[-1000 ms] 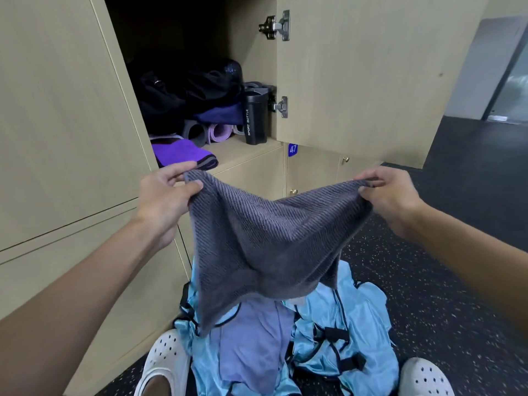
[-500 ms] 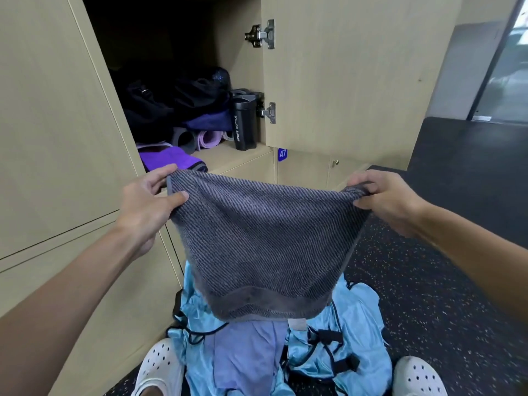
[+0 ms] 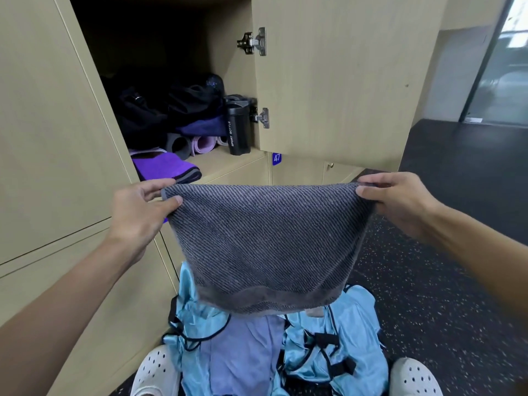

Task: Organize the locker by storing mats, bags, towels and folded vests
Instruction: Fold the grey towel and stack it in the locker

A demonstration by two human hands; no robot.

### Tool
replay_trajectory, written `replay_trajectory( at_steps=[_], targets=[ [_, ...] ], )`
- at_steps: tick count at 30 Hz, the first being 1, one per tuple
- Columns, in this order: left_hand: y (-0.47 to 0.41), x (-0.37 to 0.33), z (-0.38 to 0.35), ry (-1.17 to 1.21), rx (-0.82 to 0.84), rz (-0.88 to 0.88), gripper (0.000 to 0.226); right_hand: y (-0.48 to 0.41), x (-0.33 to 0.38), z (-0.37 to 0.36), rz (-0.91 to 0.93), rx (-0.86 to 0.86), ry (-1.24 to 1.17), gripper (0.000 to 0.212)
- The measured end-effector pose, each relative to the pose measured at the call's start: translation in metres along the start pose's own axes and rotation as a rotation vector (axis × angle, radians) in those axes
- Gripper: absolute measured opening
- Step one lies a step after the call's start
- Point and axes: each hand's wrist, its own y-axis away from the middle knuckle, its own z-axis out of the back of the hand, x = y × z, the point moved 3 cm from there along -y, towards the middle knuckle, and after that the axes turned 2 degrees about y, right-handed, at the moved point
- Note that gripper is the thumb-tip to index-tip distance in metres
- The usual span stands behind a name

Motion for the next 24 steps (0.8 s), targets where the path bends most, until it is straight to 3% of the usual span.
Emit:
replay_trajectory(
  at_steps=[2,4,8,13,18,22,24],
  targets=[
    [0.000,-0.002,0.001,-0.027,-0.008,-0.019,0.025,0.002,0.002,0.000,0.032,0.018,0.102,0.037],
    [0.000,-0.004,0.002,-0.067,-0.002,-0.028,0.019,0.003,0.003,0.000,0.073,-0.007,0.204,0.038],
    [0.001,-0.005,0.001,-0.139,0.041,-0.012,0.013,0.007,0.005,0.000,0.141,-0.062,0.291,0.007],
    [0.005,-0.003,-0.004,-0.263,0.083,-0.047,0.013,0.012,0.002,-0.003,0.129,-0.021,0.461,0.023],
    [0.014,-0.001,-0.021,-0.050,0.173,0.177,0.014,0.011,0.002,-0.011,0.059,0.050,0.547,0.015],
    [0.023,-0.007,-0.029,0.037,0.186,0.187,0.021,0.018,0.007,-0.022,0.007,0.145,0.495,0.007],
    [0.026,-0.011,-0.032,0.050,0.207,0.174,0.021,0.023,0.011,-0.028,-0.018,0.188,0.433,0.018]
  ],
)
